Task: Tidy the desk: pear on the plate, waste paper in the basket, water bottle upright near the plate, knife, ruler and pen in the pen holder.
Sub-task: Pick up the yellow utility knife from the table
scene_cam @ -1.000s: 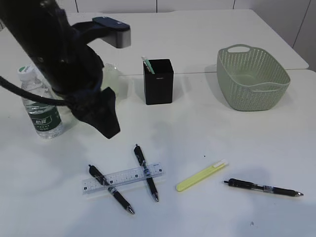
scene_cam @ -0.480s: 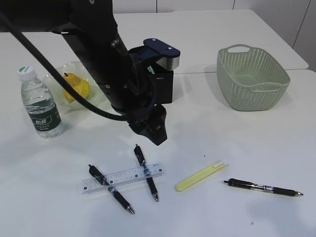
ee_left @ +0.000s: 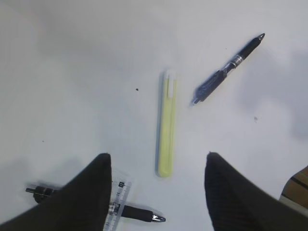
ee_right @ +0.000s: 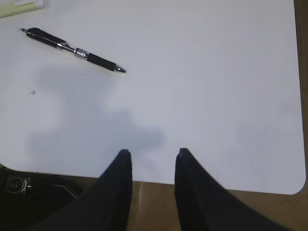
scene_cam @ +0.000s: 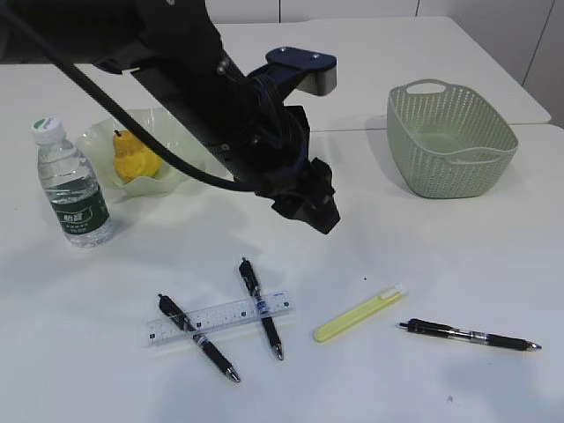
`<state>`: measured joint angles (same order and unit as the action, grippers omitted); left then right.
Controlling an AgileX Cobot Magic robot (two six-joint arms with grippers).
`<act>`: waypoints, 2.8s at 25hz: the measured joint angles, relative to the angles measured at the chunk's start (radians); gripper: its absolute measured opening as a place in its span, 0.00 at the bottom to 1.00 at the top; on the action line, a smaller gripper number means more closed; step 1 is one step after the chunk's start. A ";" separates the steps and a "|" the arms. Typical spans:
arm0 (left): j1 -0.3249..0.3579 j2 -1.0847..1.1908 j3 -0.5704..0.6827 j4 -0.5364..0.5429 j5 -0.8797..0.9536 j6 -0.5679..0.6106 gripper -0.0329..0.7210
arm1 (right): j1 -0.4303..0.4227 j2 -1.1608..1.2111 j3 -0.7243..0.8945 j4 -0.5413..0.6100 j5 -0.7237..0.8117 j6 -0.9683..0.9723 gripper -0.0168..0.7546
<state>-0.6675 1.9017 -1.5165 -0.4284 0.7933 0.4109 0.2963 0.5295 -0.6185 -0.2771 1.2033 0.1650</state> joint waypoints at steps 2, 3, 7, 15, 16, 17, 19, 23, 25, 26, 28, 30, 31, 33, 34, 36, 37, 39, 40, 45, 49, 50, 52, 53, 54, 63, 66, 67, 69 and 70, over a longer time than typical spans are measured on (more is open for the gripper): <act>0.000 0.024 0.000 0.002 0.017 0.008 0.61 | 0.000 0.000 0.008 -0.002 -0.015 0.000 0.36; 0.000 0.035 0.000 0.005 0.029 0.010 0.61 | 0.000 0.000 0.013 -0.002 -0.018 0.000 0.36; -0.009 0.078 0.000 0.019 0.046 0.017 0.61 | 0.000 0.000 0.038 -0.002 -0.030 0.002 0.36; -0.054 0.215 -0.151 0.041 0.146 0.020 0.61 | 0.000 0.000 0.057 0.000 -0.061 0.004 0.36; -0.059 0.240 -0.191 0.041 0.167 0.021 0.61 | 0.000 0.000 0.057 0.000 -0.063 0.004 0.36; -0.061 0.260 -0.224 0.041 0.183 0.021 0.61 | 0.000 0.000 0.057 0.002 -0.063 0.004 0.36; -0.063 0.305 -0.295 0.041 0.227 0.021 0.61 | 0.000 0.000 0.057 0.002 -0.063 0.004 0.36; -0.067 0.385 -0.380 0.041 0.297 0.021 0.61 | 0.000 0.000 0.057 0.002 -0.065 0.006 0.36; -0.074 0.418 -0.403 0.045 0.316 0.021 0.61 | 0.000 0.000 0.057 0.002 -0.065 0.006 0.36; -0.079 0.435 -0.413 0.047 0.321 0.021 0.61 | 0.000 0.000 0.057 0.002 -0.067 0.006 0.36; -0.090 0.458 -0.434 0.051 0.330 0.021 0.61 | 0.000 0.000 0.057 0.002 -0.067 0.006 0.36; -0.100 0.480 -0.450 0.058 0.334 0.021 0.61 | 0.000 0.000 0.057 0.002 -0.067 0.006 0.36; -0.102 0.490 -0.455 0.063 0.334 0.023 0.61 | 0.000 0.000 0.057 0.002 -0.069 0.006 0.36; -0.105 0.502 -0.462 0.073 0.334 0.022 0.61 | 0.000 0.000 0.057 0.002 -0.069 0.006 0.36; -0.106 0.510 -0.461 0.078 0.334 0.022 0.61 | 0.000 0.000 0.057 0.002 -0.069 0.006 0.36; -0.106 0.518 -0.461 0.087 0.334 0.022 0.61 | 0.000 0.000 0.057 0.002 -0.069 0.006 0.36; -0.106 0.521 -0.461 0.091 0.329 0.022 0.61 | 0.000 0.000 0.057 0.002 -0.069 0.006 0.36; -0.106 0.526 -0.461 0.107 0.317 0.022 0.61 | 0.000 0.000 0.057 0.002 -0.069 0.006 0.36; -0.106 0.526 -0.461 0.112 0.313 0.022 0.61 | 0.000 0.000 0.057 0.002 -0.069 0.006 0.36; -0.106 0.529 -0.463 0.123 0.287 0.022 0.61 | 0.000 0.000 0.057 -0.001 -0.076 0.006 0.36; -0.106 0.534 -0.463 0.127 0.281 0.022 0.60 | 0.000 0.000 0.057 -0.001 -0.077 0.006 0.36; -0.106 0.537 -0.463 0.129 0.278 0.022 0.60 | 0.000 0.000 0.057 -0.001 -0.077 0.006 0.36; -0.106 0.538 -0.463 0.137 0.273 0.022 0.60 | 0.000 0.000 0.057 -0.001 -0.078 0.006 0.36; -0.107 0.538 -0.465 0.143 0.268 0.022 0.60 | 0.000 0.000 0.057 -0.001 -0.079 0.006 0.36; -0.107 0.538 -0.465 0.147 0.266 0.022 0.60 | 0.000 0.000 0.057 -0.001 -0.079 0.006 0.36; -0.108 0.538 -0.465 0.176 0.262 0.022 0.58 | 0.000 0.000 0.057 -0.006 -0.081 0.007 0.36; -0.111 0.538 -0.465 0.196 0.262 0.022 0.58 | 0.000 0.000 0.057 -0.015 -0.083 0.007 0.36; -0.111 0.541 -0.467 0.201 0.262 0.022 0.58 | 0.000 0.000 0.057 -0.015 -0.083 0.007 0.36; -0.111 0.541 -0.470 0.219 0.264 0.024 0.58 | 0.000 0.000 0.057 -0.017 -0.083 0.007 0.36; -0.114 0.543 -0.470 0.226 0.264 0.024 0.58 | 0.000 0.000 0.057 -0.019 -0.083 0.007 0.36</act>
<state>-0.7814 2.4448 -1.9861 -0.2025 1.0575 0.4346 0.2963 0.5295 -0.5614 -0.2959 1.1204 0.1716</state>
